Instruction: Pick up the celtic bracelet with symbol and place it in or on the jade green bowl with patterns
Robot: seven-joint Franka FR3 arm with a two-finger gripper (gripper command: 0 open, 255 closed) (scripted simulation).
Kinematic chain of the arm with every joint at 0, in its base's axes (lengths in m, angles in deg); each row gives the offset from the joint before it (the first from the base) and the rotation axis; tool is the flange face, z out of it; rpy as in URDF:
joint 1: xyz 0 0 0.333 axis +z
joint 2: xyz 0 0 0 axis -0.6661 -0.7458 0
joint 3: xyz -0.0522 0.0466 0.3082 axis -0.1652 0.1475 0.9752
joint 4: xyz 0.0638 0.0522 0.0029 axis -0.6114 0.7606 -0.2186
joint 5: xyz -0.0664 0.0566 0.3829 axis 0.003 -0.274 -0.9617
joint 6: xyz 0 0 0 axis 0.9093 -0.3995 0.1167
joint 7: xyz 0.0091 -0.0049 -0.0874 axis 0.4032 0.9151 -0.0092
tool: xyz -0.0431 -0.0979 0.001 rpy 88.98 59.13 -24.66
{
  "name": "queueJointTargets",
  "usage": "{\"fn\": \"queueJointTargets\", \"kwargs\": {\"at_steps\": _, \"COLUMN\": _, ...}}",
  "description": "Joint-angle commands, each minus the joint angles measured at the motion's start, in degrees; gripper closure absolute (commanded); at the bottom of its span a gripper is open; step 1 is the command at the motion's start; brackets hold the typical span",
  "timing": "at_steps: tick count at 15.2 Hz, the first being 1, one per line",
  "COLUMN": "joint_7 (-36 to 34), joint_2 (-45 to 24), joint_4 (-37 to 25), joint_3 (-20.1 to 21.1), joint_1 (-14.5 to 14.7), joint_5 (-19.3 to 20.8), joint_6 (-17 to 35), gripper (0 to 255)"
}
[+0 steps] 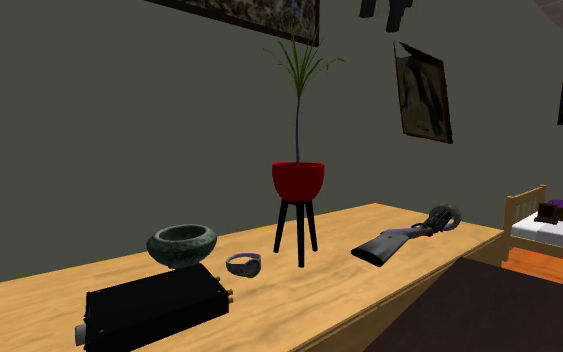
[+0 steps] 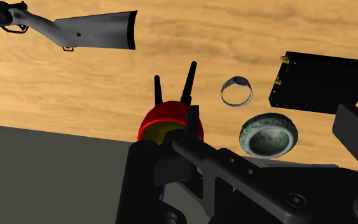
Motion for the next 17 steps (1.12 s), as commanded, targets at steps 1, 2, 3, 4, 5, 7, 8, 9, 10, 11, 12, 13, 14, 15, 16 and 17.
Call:
{"fn": "queueJointTargets", "kwargs": {"at_steps": 1, "joint_7": 0.00, "joint_2": 0.00, "joint_4": 0.00, "joint_3": 0.00, "joint_1": 0.00, "joint_5": 0.00, "joint_6": 0.00, "gripper": 0}}
{"fn": "queueJointTargets", "kwargs": {"at_steps": 2, "joint_7": 0.02, "joint_2": -0.88, "joint_4": 1.13, "joint_3": 0.16, "joint_1": 0.11, "joint_5": -0.10, "joint_6": 1.98, "gripper": 0}}
{"fn": "queueJointTargets", "kwargs": {"at_steps": 3, "joint_7": 0.05, "joint_2": -1.84, "joint_4": 2.19, "joint_3": 0.32, "joint_1": 0.22, "joint_5": -0.20, "joint_6": 3.98, "gripper": 0}}
{"fn": "queueJointTargets", "kwargs": {"at_steps": 4, "joint_7": 0.07, "joint_2": -2.89, "joint_4": 3.18, "joint_3": 0.48, "joint_1": 0.33, "joint_5": -0.29, "joint_6": 5.98, "gripper": 0}}
{"fn": "queueJointTargets", "kwargs": {"at_steps": 5, "joint_7": 0.10, "joint_2": -4.02, "joint_4": 4.09, "joint_3": 0.65, "joint_1": 0.43, "joint_5": -0.38, "joint_6": 8.00, "gripper": 0}}
{"fn": "queueJointTargets", "kwargs": {"at_steps": 7, "joint_7": 0.14, "joint_2": -6.54, "joint_4": 5.68, "joint_3": 1.00, "joint_1": 0.62, "joint_5": -0.55, "joint_6": 12.05, "gripper": 0}}
{"fn": "queueJointTargets", "kwargs": {"at_steps": 8, "joint_7": 0.16, "joint_2": -7.92, "joint_4": 6.36, "joint_3": 1.18, "joint_1": 0.72, "joint_5": -0.61, "joint_6": 14.09, "gripper": 0}}
{"fn": "queueJointTargets", "kwargs": {"at_steps": 9, "joint_7": 0.17, "joint_2": -9.38, "joint_4": 6.96, "joint_3": 1.36, "joint_1": 0.81, "joint_5": -0.67, "joint_6": 16.12, "gripper": 0}}
{"fn": "queueJointTargets", "kwargs": {"at_steps": 10, "joint_7": 0.19, "joint_2": -10.93, "joint_4": 7.48, "joint_3": 1.55, "joint_1": 0.89, "joint_5": -0.73, "joint_6": 18.15, "gripper": 0}}
{"fn": "queueJointTargets", "kwargs": {"at_steps": 11, "joint_7": 0.20, "joint_2": -12.55, "joint_4": 7.91, "joint_3": 1.74, "joint_1": 0.97, "joint_5": -0.77, "joint_6": 20.18, "gripper": 0}}
{"fn": "queueJointTargets", "kwargs": {"at_steps": 12, "joint_7": 0.20, "joint_2": -14.24, "joint_4": 8.27, "joint_3": 1.93, "joint_1": 1.04, "joint_5": -0.80, "joint_6": 22.21, "gripper": 0}}
{"fn": "queueJointTargets", "kwargs": {"at_steps": 13, "joint_7": 0.19, "joint_2": -16.01, "joint_4": 8.54, "joint_3": 2.12, "joint_1": 1.10, "joint_5": -0.81, "joint_6": 24.21, "gripper": 0}}
{"fn": "queueJointTargets", "kwargs": {"at_steps": 14, "joint_7": 0.18, "joint_2": -17.84, "joint_4": 8.72, "joint_3": 2.33, "joint_1": 1.15, "joint_5": -0.81, "joint_6": 26.21, "gripper": 0}}
{"fn": "queueJointTargets", "kwargs": {"at_steps": 15, "joint_7": 0.16, "joint_2": -19.74, "joint_4": 8.83, "joint_3": 2.53, "joint_1": 1.20, "joint_5": -0.78, "joint_6": 28.18, "gripper": 0}}
{"fn": "queueJointTargets", "kwargs": {"at_steps": 16, "joint_7": 0.13, "joint_2": -21.70, "joint_4": 8.84, "joint_3": 2.74, "joint_1": 1.24, "joint_5": -0.74, "joint_6": 30.13, "gripper": 0}}
{"fn": "queueJointTargets", "kwargs": {"at_steps": 17, "joint_7": 0.09, "joint_2": -23.71, "joint_4": 8.78, "joint_3": 2.95, "joint_1": 1.27, "joint_5": -0.67, "joint_6": 32.04, "gripper": 0}}
